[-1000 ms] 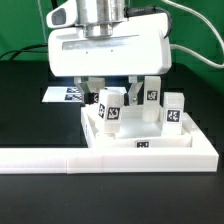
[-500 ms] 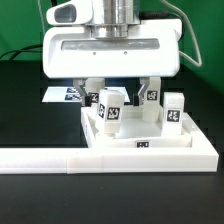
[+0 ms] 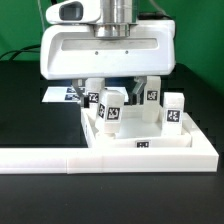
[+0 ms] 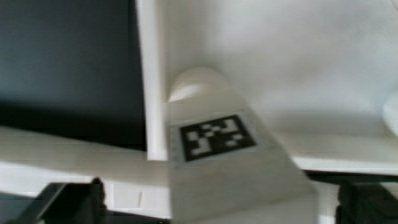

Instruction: Assemble square table

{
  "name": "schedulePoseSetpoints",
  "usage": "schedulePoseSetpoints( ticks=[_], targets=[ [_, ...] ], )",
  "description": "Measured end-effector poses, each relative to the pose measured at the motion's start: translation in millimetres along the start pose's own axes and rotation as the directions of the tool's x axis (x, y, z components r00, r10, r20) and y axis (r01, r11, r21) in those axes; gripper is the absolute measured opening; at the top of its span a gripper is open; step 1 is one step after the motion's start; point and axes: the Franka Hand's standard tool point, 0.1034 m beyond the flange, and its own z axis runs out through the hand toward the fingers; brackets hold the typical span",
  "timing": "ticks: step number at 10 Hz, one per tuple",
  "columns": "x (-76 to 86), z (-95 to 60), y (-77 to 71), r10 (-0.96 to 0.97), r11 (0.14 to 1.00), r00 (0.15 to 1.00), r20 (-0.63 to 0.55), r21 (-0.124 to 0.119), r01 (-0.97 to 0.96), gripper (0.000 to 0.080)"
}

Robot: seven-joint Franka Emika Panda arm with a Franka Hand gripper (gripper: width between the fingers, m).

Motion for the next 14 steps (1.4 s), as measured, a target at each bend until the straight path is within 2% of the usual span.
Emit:
schedulePoseSetpoints(
  ticks=[2,3,4,7,10,14],
  targets=[
    [0.1,0.1,-0.6,0.001,1.0,1.0,0.0,0.0,-0.001,0.0639],
    [0.0,0.2,-0.6,0.001,1.0,1.0,0.0,0.0,-0.001,0.0477],
    [0.0,0.2,-0.6,0.001,1.0,1.0,0.0,0.0,-0.001,0.0283],
    [0.0,0.2,-0.5,0.031,1.0,1.0,0.0,0.001,-0.031,0.0288],
    [-0.6,0.7,-1.1,0.324,0.946,0.946,-0.004,0.008,-0.323,0.0288],
    [-1.4,0.9,-0.3,0.688,0.726,0.726,-0.019,0.009,-0.688,0.029]
  ],
)
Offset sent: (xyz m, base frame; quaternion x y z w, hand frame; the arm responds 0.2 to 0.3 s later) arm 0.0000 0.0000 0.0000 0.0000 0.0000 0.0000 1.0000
